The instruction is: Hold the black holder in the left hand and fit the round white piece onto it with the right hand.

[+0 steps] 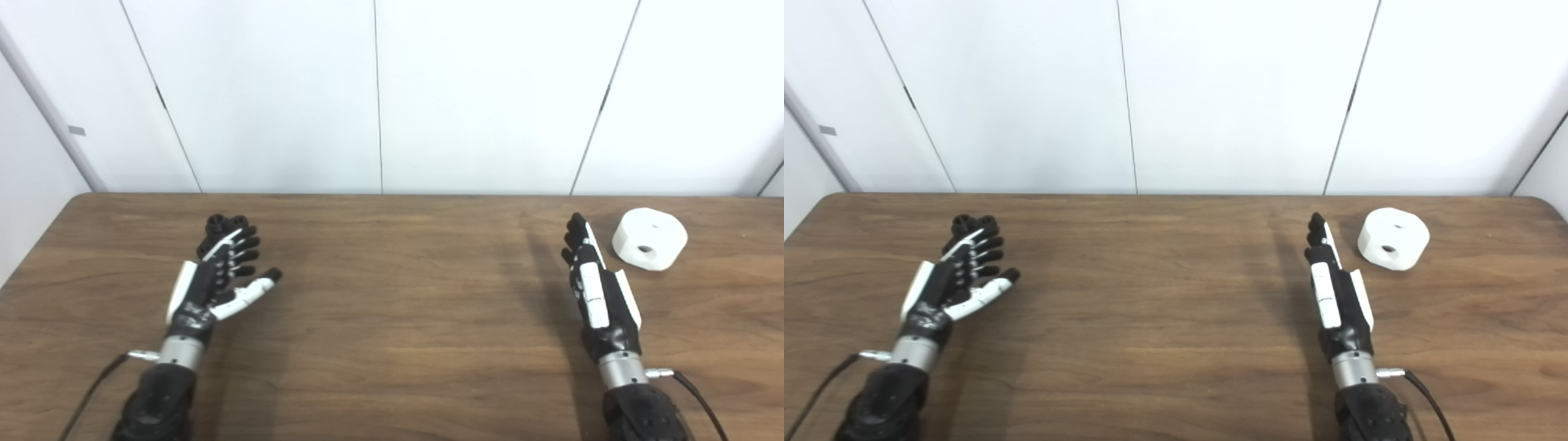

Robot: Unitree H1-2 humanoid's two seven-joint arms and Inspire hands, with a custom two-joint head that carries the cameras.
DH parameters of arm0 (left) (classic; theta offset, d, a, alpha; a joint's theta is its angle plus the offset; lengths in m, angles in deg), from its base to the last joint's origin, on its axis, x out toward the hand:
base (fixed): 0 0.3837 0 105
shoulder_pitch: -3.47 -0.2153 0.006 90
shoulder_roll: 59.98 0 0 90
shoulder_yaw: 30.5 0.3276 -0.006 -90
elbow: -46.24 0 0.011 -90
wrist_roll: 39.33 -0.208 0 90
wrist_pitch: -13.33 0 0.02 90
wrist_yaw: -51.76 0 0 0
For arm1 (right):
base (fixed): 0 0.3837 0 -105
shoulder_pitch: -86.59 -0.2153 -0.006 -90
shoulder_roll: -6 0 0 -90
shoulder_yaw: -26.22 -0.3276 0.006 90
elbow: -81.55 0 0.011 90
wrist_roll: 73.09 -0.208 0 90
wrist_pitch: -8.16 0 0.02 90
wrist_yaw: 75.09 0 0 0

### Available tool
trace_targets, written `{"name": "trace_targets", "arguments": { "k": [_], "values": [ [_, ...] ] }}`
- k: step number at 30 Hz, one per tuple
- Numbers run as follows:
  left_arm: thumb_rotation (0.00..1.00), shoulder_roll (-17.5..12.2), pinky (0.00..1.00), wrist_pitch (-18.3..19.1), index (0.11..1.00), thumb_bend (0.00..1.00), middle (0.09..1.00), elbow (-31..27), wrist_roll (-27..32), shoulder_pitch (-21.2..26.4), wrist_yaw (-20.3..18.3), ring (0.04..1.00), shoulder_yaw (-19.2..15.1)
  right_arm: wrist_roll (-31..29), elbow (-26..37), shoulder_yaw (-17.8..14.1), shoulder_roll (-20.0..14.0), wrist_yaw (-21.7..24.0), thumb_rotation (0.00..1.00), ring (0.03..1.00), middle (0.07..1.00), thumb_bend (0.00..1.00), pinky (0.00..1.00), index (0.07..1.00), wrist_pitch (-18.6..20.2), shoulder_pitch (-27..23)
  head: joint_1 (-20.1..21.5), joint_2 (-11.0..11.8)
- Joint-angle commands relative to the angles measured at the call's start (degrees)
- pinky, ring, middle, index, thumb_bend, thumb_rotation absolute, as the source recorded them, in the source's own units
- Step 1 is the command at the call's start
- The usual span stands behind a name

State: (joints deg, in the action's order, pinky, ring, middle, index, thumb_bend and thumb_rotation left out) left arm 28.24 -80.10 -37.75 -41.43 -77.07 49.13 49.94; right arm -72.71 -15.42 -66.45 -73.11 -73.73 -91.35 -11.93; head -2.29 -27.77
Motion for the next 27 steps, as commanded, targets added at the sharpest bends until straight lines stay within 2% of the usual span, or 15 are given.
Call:
{"name": "trace_targets", "arguments": {
  "k": [1,5,9,11,13,17,21,24,25,27],
  "values": [
    [0.03,-0.69,0.62,-4.34,0.745,0.76,0.757,-0.69,-0.11,1.67,2.29,0.723,-1.30,-0.16,-4.13,0.70,1.83,-0.73,1.00,1.000,1.000,0.42,1.00,1.000,-1.70,1.98,0.00,-0.01],
    [0.02,-0.78,0.57,-8.57,0.682,0.76,0.708,0.17,-0.83,1.52,5.05,0.669,-3.32,0.84,-4.91,0.78,1.74,-1.10,1.00,1.000,1.000,0.41,0.99,1.000,-2.65,1.68,-0.15,0.29],
    [0.06,-1.18,0.52,-15.95,0.615,0.72,0.643,1.94,-2.84,1.82,7.99,0.609,-4.56,0.67,-5.20,0.72,1.56,-0.84,1.00,1.000,1.000,0.41,1.00,1.000,-2.78,1.61,-0.58,0.56],
    [0.08,-0.66,0.48,-20.84,0.580,0.74,0.604,3.34,-5.52,2.32,11.37,0.574,-5.57,0.47,-5.70,0.63,1.43,-0.74,1.00,1.000,1.000,0.41,1.00,1.000,-3.27,1.50,-0.73,0.71],
    [0.11,-0.20,0.48,-23.14,0.573,0.76,0.592,3.85,-8.04,2.66,14.98,0.564,-5.85,0.45,-5.99,0.60,1.30,-0.66,1.00,1.000,1.000,0.41,0.99,1.000,-3.55,1.42,-0.96,0.70],
    [0.16,-0.66,0.52,-23.49,0.619,0.80,0.632,4.06,-12.79,2.85,22.07,0.590,-4.41,0.51,-6.21,0.64,1.07,-0.52,1.00,1.000,1.000,0.41,0.99,0.998,-3.71,1.44,-1.49,0.83],
    [0.15,-0.63,0.54,-23.45,0.692,0.80,0.681,4.78,-15.40,3.11,25.98,0.626,-3.78,0.62,-6.70,0.59,0.75,-0.53,1.00,0.998,1.000,0.43,0.98,0.994,-4.24,1.41,-3.42,1.15],
    [0.16,-0.72,0.55,-22.60,0.751,0.82,0.740,5.62,-16.91,3.49,26.76,0.663,-3.90,-0.37,-7.02,0.24,0.58,-0.15,1.00,0.998,1.000,0.43,0.99,0.993,-4.29,1.32,-4.57,1.01],
    [0.19,-1.15,0.61,-21.48,0.804,0.83,0.800,5.79,-17.36,3.56,26.20,0.736,-3.84,-0.65,-7.00,0.19,0.52,-0.03,1.00,0.999,1.000,0.42,0.99,0.994,-4.22,1.29,-4.46,0.32],
    [0.22,-2.54,0.68,-19.29,0.853,0.84,0.853,6.18,-17.29,3.77,24.01,0.803,-3.45,-0.78,-6.67,0.26,0.41,0.02,1.00,1.000,1.000,0.41,0.99,0.995,-3.84,1.25,-4.40,-0.29]
  ]
}}
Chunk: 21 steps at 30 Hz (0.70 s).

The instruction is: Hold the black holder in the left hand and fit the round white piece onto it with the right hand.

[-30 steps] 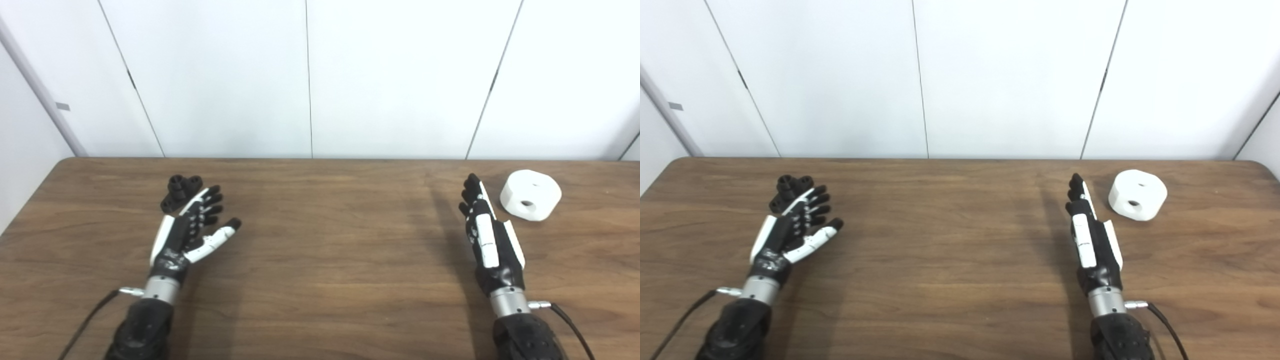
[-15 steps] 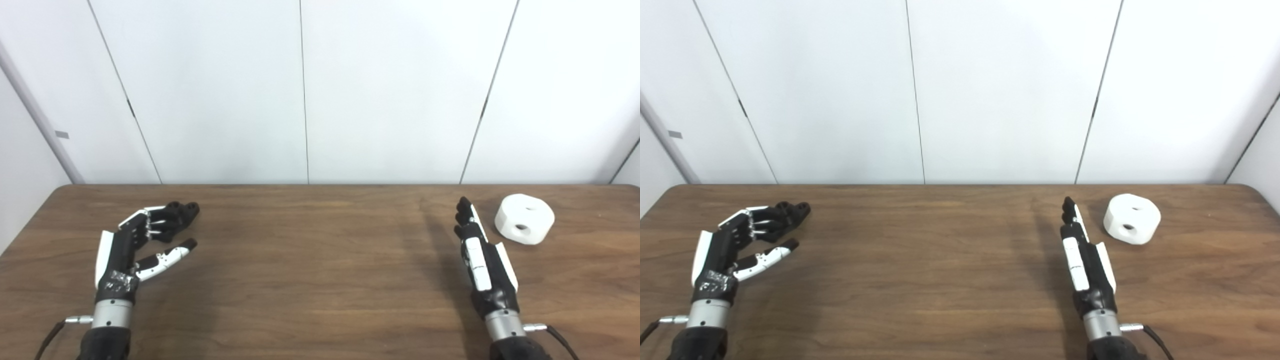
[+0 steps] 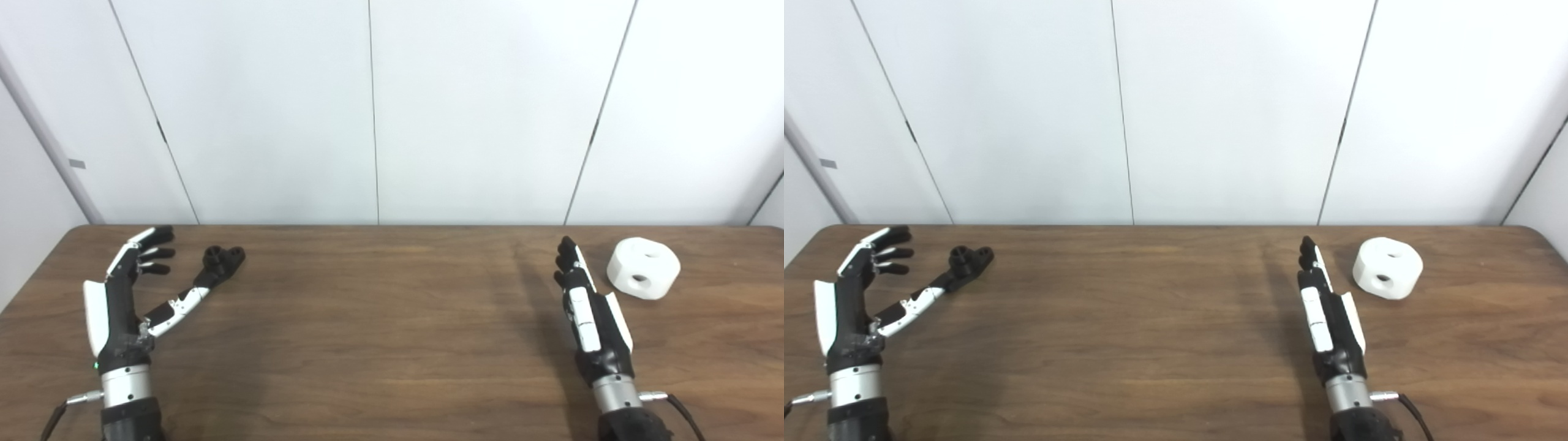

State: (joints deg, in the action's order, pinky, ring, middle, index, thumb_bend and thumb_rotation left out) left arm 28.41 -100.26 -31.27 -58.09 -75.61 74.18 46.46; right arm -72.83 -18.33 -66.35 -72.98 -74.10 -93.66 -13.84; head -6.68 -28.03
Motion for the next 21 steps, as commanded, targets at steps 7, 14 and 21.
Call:
{"name": "trace_targets", "arguments": {
  "k": [7,14,21],
  "values": [
    [0.25,-8.62,0.79,4.00,0.913,0.85,0.903,2.86,3.06,3.47,-10.50,0.862,2.27,-1.17,-3.32,0.20,-0.21,0.89,1.00,1.000,0.999,0.41,1.00,0.998,-0.83,2.93,-1.86,-1.48],
    [0.43,-12.18,0.89,10.91,0.939,0.94,0.936,4.03,-3.32,4.70,-12.05,0.927,5.12,-1.69,-3.07,0.15,-0.67,1.39,1.00,0.997,0.999,0.41,0.99,0.997,-0.28,2.66,-2.76,-1.90],
    [0.47,-12.99,1.00,15.34,0.955,0.94,0.994,5.44,-4.26,6.62,-14.10,1.000,6.82,-2.95,-2.67,-0.20,-1.14,2.13,1.00,1.000,1.000,0.41,1.00,1.000,0.49,2.56,-4.74,-1.75]
  ]
}}
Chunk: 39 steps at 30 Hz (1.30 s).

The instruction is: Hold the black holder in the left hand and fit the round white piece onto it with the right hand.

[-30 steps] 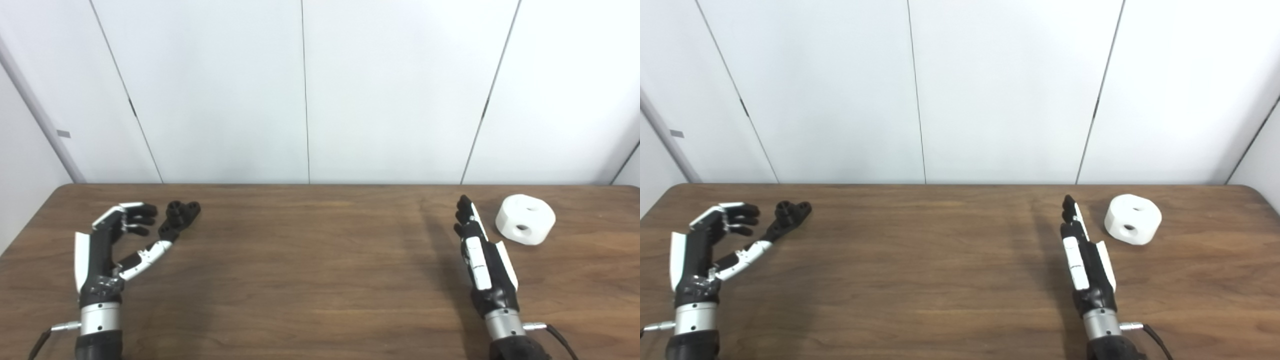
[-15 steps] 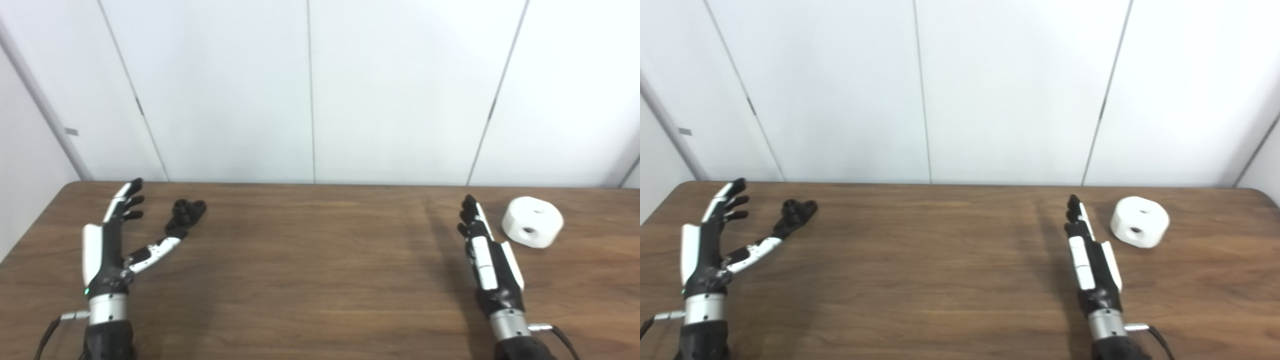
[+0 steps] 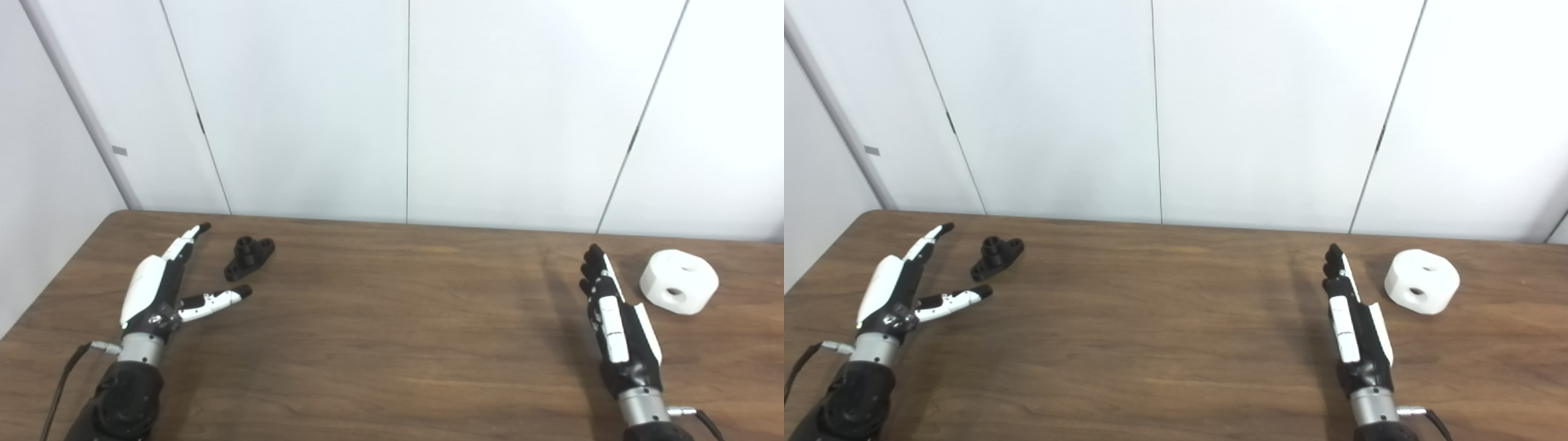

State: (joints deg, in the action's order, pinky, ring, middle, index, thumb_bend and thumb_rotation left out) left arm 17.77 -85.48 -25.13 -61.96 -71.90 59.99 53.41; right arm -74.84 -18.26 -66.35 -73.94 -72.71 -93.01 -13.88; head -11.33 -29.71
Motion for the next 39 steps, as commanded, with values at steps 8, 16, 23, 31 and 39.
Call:
{"name": "trace_targets", "arguments": {
  "k": [8,16,23,31,39],
  "values": [
    [0.46,-2.93,1.00,2.87,0.951,0.94,0.999,0.74,-1.49,5.06,-1.54,1.000,1.80,-3.44,-2.18,-0.84,-0.54,1.67,1.00,1.000,1.000,0.35,1.00,1.000,0.05,2.74,-2.33,0.33],
    [0.44,-4.86,1.00,0.81,0.910,0.93,0.974,7.30,-3.38,8.11,-0.70,0.994,4.18,-3.60,-2.42,-1.08,-0.83,1.71,1.00,1.000,1.000,0.36,1.00,1.000,-0.25,2.62,-3.32,0.48],
    [0.43,-6.03,1.00,-2.47,0.893,0.94,0.958,11.69,-1.37,9.85,-1.16,0.981,4.71,-4.61,-2.33,-1.62,-0.68,2.11,1.00,1.000,1.000,0.40,1.00,1.000,-0.16,2.81,-4.29,0.52],
    [0.41,-5.57,1.00,-3.80,0.892,0.98,0.948,12.96,0.57,10.75,-0.84,0.968,4.58,-4.96,-2.46,-1.78,-1.20,2.70,1.00,1.000,1.000,0.35,1.00,1.000,-1.13,2.94,-6.04,0.84],
    [0.36,-6.00,0.93,-3.39,0.893,0.93,0.933,13.85,0.84,11.34,-0.60,0.937,4.34,-6.27,-2.07,-2.03,-1.07,3.23,1.00,1.000,1.000,0.36,1.00,1.000,-0.94,3.15,-6.55,0.68]
  ]
}}
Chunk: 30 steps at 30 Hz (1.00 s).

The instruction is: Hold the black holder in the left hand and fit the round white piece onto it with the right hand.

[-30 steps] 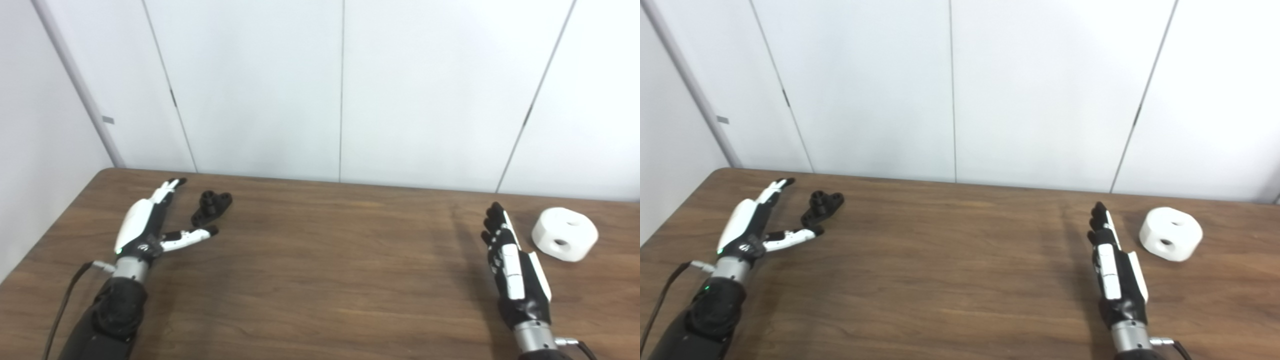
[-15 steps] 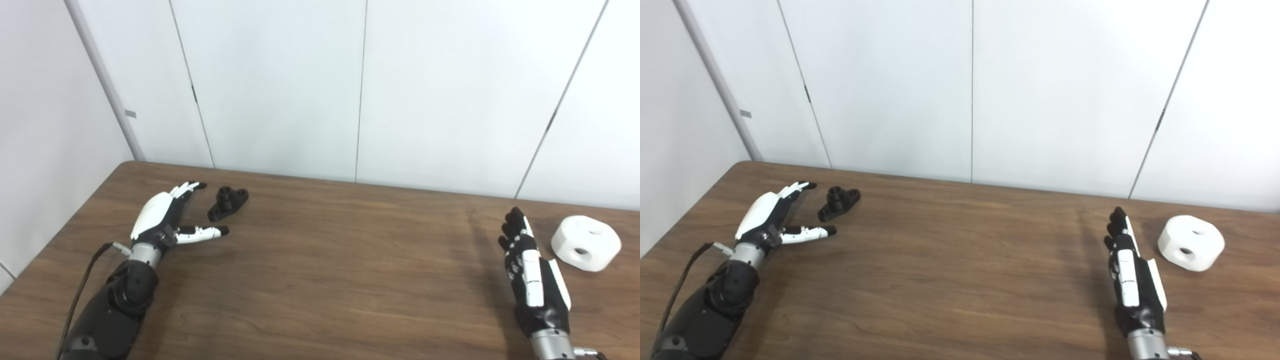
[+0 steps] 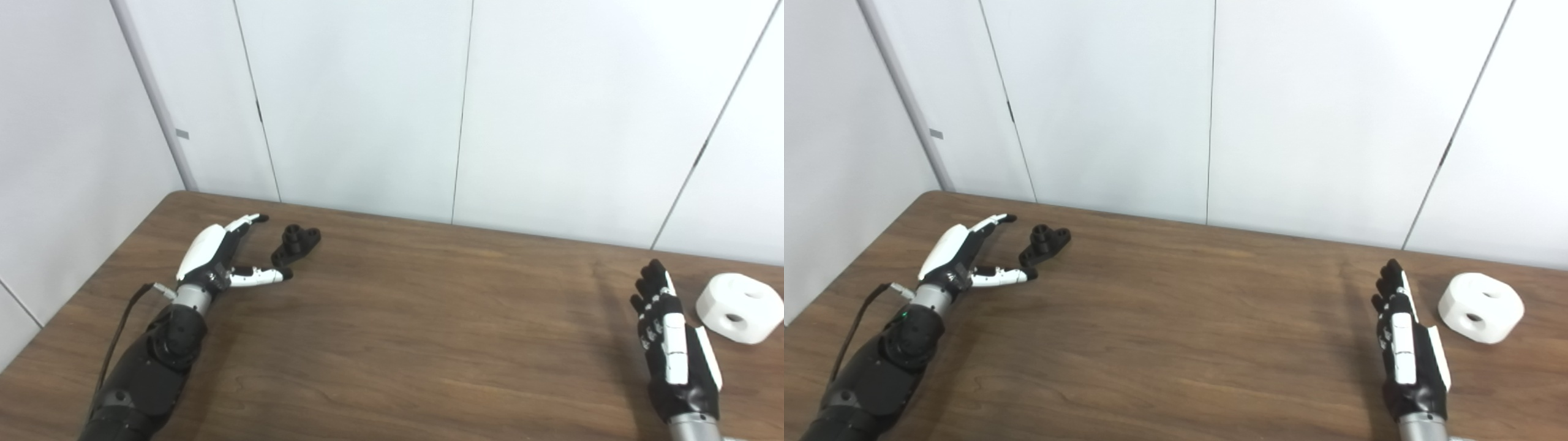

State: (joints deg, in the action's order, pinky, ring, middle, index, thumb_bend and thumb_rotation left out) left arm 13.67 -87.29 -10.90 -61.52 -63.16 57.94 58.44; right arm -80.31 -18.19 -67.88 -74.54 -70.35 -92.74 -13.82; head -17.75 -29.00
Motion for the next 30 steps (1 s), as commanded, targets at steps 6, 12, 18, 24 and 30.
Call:
{"name": "trace_targets", "arguments": {
  "k": [6,12,18,24,30],
  "values": [
    [0.35,-3.34,0.98,-1.68,0.877,0.94,0.925,1.22,-1.71,3.60,1.21,0.939,0.95,-1.09,-0.96,-0.49,-0.59,0.87,1.00,1.000,1.000,0.35,1.00,1.000,-0.56,3.60,-0.35,-0.28],
    [0.36,-3.91,0.99,-1.77,0.859,0.95,0.916,2.54,-2.56,4.82,1.29,0.939,2.02,-1.00,-0.47,-0.56,-0.84,0.86,1.00,1.000,1.000,0.38,1.00,1.000,-0.40,3.81,-0.38,-0.35],
    [0.33,-3.50,1.00,-1.53,0.851,0.94,0.914,4.11,-2.40,5.58,1.69,0.933,2.37,-1.11,-0.30,-0.77,-1.09,0.96,1.00,1.000,1.000,0.39,1.00,1.000,-0.75,3.96,-0.46,-0.42],
    [0.34,-3.21,0.99,-1.68,0.846,0.95,0.911,5.27,-2.45,5.72,2.14,0.930,2.67,-1.95,-0.53,-0.96,-1.35,1.46,1.00,1.000,1.000,0.41,1.00,1.000,-1.14,3.95,-0.38,-0.67],
    [0.37,-3.29,0.96,-2.39,0.844,0.96,0.916,6.64,-2.47,6.03,2.54,0.916,3.01,-1.38,1.13,-0.80,-1.32,1.05,1.00,1.000,1.000,0.42,1.00,1.000,-0.54,4.54,-0.13,-1.13]
  ]
}}
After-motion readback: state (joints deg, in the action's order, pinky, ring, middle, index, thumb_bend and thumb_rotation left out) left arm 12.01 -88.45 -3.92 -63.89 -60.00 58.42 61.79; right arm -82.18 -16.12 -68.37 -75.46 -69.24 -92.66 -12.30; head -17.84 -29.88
